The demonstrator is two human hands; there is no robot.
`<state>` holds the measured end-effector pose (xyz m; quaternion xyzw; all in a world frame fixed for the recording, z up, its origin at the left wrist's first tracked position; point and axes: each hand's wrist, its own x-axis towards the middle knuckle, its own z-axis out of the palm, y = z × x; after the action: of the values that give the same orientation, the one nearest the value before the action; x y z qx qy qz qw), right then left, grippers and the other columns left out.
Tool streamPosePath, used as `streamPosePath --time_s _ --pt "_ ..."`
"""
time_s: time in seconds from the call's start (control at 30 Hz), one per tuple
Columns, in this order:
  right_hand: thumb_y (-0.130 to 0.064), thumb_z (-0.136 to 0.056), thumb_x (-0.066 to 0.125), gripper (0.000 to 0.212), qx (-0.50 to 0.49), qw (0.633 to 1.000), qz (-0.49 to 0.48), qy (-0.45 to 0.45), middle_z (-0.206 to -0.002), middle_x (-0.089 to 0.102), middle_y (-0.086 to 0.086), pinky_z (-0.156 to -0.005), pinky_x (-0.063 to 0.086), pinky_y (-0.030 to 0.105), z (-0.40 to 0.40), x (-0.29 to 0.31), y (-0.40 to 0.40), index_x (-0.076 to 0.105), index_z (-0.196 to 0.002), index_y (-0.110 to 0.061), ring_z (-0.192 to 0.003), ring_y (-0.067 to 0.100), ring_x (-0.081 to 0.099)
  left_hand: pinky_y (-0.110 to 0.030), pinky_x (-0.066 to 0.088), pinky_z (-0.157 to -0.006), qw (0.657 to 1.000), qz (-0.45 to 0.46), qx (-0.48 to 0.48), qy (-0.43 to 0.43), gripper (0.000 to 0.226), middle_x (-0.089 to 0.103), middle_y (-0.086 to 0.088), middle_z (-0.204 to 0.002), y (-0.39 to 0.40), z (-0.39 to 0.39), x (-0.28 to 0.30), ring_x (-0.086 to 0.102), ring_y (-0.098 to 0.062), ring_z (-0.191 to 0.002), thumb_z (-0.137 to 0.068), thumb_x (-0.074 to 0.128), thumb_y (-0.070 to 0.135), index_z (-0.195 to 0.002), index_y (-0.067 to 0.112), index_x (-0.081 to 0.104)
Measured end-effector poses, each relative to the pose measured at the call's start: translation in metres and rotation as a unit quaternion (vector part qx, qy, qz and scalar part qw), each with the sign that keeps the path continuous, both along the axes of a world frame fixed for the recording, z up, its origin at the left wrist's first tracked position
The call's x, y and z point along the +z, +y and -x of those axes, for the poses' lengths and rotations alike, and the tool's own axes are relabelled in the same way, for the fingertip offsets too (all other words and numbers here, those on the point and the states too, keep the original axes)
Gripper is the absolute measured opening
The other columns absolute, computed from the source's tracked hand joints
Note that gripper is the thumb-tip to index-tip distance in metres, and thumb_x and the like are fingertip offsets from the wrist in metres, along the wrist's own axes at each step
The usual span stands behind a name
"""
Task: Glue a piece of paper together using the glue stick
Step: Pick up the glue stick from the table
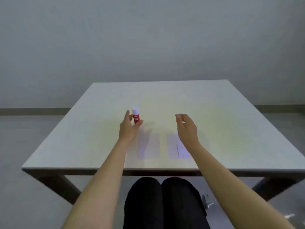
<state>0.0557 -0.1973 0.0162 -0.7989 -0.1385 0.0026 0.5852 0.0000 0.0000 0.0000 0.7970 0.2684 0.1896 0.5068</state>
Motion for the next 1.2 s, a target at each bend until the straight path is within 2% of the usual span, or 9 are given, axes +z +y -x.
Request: streamPosePath --time_s 0.13,0.4,0.53,0.73,0.8,0.9,0.97,1.1,1.2 --pt "-0.03 -0.096 0.047 0.027 0.045 0.998 0.037 0.005 -0.103 0.061 0.001 -0.085 0.047 0.034 -0.008 0.002 0.014 0.061 -0.113 -0.012 -0.096 0.028 0.065 -0.027 0.037 -0.066 0.996 -0.093 0.007 -0.014 0.014 0.069 -0.01 -0.095 -0.004 -0.005 -0.008 0.058 -0.023 -0.082 -0.089 0.056 0.015 -0.1 0.008 0.063" --pt "-0.076 -0.083 0.021 0.085 0.038 0.984 0.065 0.159 -0.057 0.055 0.004 -0.05 0.036 0.027 -0.022 0.02 0.026 0.068 -0.09 -0.006 -0.046 0.017 0.046 -0.018 0.04 -0.077 0.951 -0.269 -0.117 -0.095 0.032 0.051 0.005 -0.096 -0.022 0.004 0.009 0.053 -0.012 -0.085 -0.082 0.069 0.015 -0.114 0.018 0.066" --pt "-0.061 -0.092 0.035 0.07 0.109 0.977 0.047 0.176 -0.035 0.047 -0.004 -0.036 0.029 0.018 -0.021 0.019 0.021 0.064 -0.064 -0.003 -0.034 0.012 0.036 -0.025 0.046 -0.078 0.936 -0.305 -0.14 -0.107 0.034 0.048 0.006 -0.095 -0.034 0.01 0.017 0.052 -0.013 -0.086 -0.082 0.069 0.013 -0.116 0.017 0.067" --pt "-0.021 -0.089 0.063 0.015 0.245 0.959 -0.029 0.138 -0.075 0.062 0.006 -0.055 0.049 0.025 -0.027 0.018 -0.001 0.061 -0.095 -0.007 -0.05 0.014 0.055 -0.034 0.052 -0.076 0.926 -0.335 -0.142 -0.103 0.034 0.047 0.006 -0.094 -0.039 0.013 0.022 0.054 -0.015 -0.088 -0.081 0.07 0.012 -0.114 0.017 0.068" --pt "-0.028 -0.086 0.067 0.028 0.245 0.96 -0.018 0.137 -0.086 0.064 0.005 -0.057 0.053 0.026 -0.027 0.02 -0.002 0.059 -0.107 -0.013 -0.057 0.017 0.062 -0.033 0.051 -0.076 0.927 -0.336 -0.14 -0.096 0.035 0.047 0.008 -0.094 -0.04 0.013 0.024 0.051 -0.011 -0.086 -0.081 0.07 0.014 -0.116 0.019 0.067" --pt "-0.054 -0.088 0.052 0.047 0.185 0.968 0.047 0.161 -0.061 0.065 0.005 -0.043 0.045 0.022 -0.025 0.024 0.002 0.063 -0.083 -0.009 -0.038 0.017 0.054 -0.033 0.05 -0.074 0.926 -0.337 -0.141 -0.097 0.035 0.046 0.009 -0.094 -0.043 0.012 0.028 0.05 -0.009 -0.084 -0.082 0.07 0.014 -0.116 0.02 0.067" --pt "-0.043 -0.093 0.05 0.042 0.194 0.967 0.049 0.157 -0.053 0.06 0.005 -0.044 0.042 0.024 -0.026 0.025 0.002 0.062 -0.076 -0.006 -0.035 0.015 0.048 -0.032 0.05 -0.073 0.924 -0.341 -0.142 -0.098 0.034 0.046 0.009 -0.093 -0.042 0.012 0.03 0.05 -0.009 -0.085 -0.081 0.07 0.013 -0.114 0.019 0.068" --pt "-0.042 -0.086 0.062 0.037 0.266 0.952 0.038 0.15 -0.092 0.066 0.006 -0.058 0.051 0.028 -0.028 0.03 -0.006 0.055 -0.111 -0.015 -0.062 0.017 0.066 -0.032 0.051 -0.076 0.925 -0.348 -0.122 -0.095 0.036 0.049 0.007 -0.095 -0.034 0.015 0.031 0.05 -0.011 -0.087 -0.081 0.071 0.012 -0.116 0.018 0.067" --pt "-0.062 -0.088 0.044 0.054 0.231 0.951 0.084 0.186 -0.068 0.069 0.005 -0.049 0.046 0.026 -0.026 0.033 0.0 0.061 -0.09 -0.011 -0.047 0.018 0.061 -0.032 0.05 -0.077 0.923 -0.35 -0.129 -0.098 0.036 0.05 0.006 -0.095 -0.035 0.016 0.033 0.053 -0.014 -0.089 -0.081 0.07 0.011 -0.116 0.019 0.067"
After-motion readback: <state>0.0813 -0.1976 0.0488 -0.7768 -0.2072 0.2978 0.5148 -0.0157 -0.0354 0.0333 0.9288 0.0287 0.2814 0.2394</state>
